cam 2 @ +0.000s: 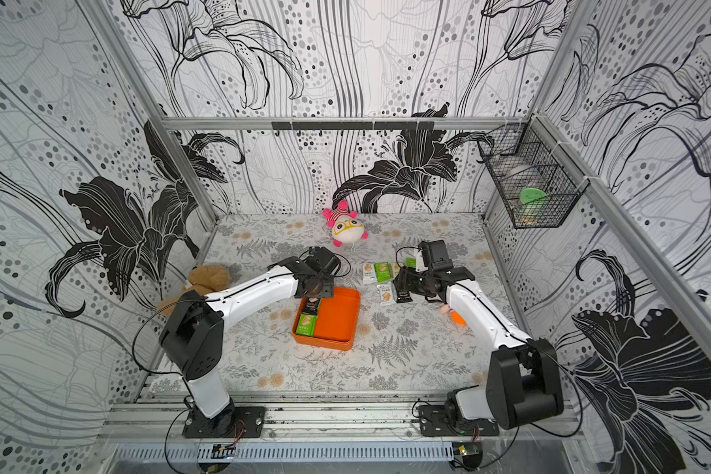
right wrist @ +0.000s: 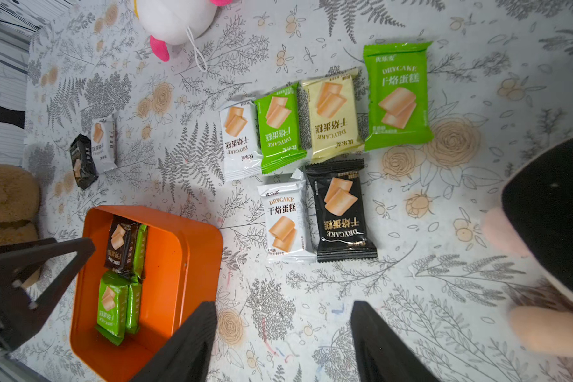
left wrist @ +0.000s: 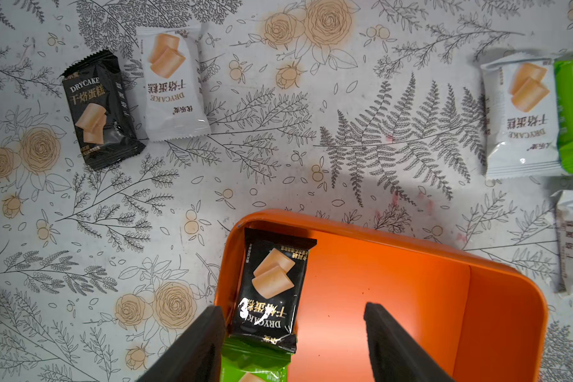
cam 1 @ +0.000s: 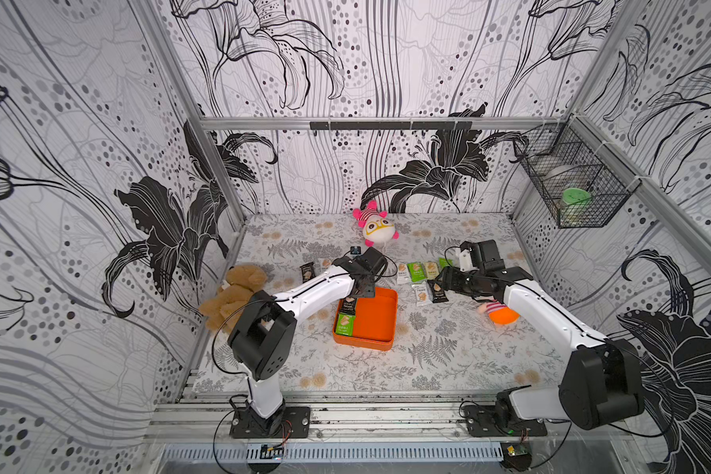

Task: Take the cookies out of the storage box
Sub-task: Place the cookie at the center of the board, then pick up the cookie from the storage box.

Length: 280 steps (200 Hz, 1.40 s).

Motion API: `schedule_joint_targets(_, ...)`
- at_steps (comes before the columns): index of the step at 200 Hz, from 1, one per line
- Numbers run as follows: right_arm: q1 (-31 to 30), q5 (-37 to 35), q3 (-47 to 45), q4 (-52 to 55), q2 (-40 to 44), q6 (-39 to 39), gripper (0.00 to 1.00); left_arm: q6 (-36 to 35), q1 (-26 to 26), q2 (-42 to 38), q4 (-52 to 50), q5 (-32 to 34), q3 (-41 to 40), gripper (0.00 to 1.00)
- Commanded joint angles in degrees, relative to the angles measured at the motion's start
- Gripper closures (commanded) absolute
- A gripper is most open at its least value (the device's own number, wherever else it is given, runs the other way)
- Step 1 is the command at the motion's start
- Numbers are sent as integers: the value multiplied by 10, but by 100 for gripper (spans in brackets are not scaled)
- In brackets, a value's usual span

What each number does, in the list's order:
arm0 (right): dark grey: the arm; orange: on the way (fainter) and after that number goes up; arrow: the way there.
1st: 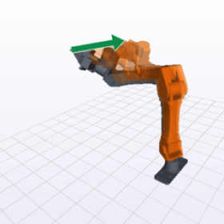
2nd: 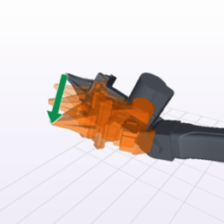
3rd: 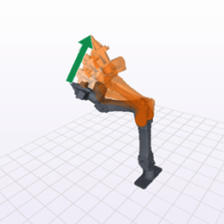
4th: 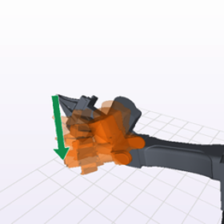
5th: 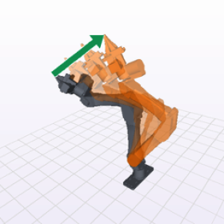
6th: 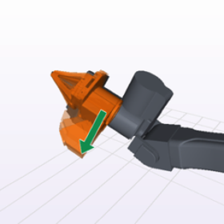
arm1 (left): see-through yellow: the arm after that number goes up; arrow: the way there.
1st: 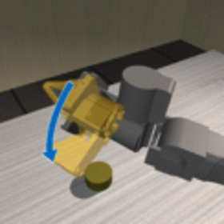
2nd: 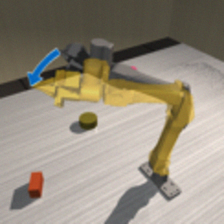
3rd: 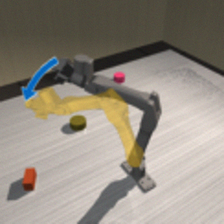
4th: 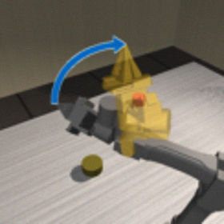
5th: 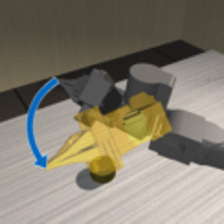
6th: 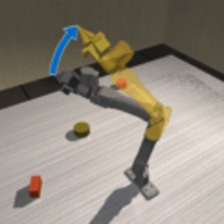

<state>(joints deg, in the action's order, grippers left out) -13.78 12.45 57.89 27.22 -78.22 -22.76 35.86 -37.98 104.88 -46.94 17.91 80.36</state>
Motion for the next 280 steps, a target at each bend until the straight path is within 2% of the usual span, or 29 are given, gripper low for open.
schedule_joint_targets(1, 3, -11, -6, 21, 17, 20, 30, 17, -7, 26, -41, 33, 30, 29)
schedule_joint_targets(88, 2, -23, 7, 21, 0, 30, 30, 35, -15, 97, -54, 54, 56, 28)
schedule_joint_targets(186, 2, -28, 33, 27, -29, 37, 30, 16, -14, 104, -24, 46, 15, 27)
schedule_joint_targets(280, 3, -34, 38, 35, -35, 37, 30, 22, -11, 99, 19, -6, 5, 27)
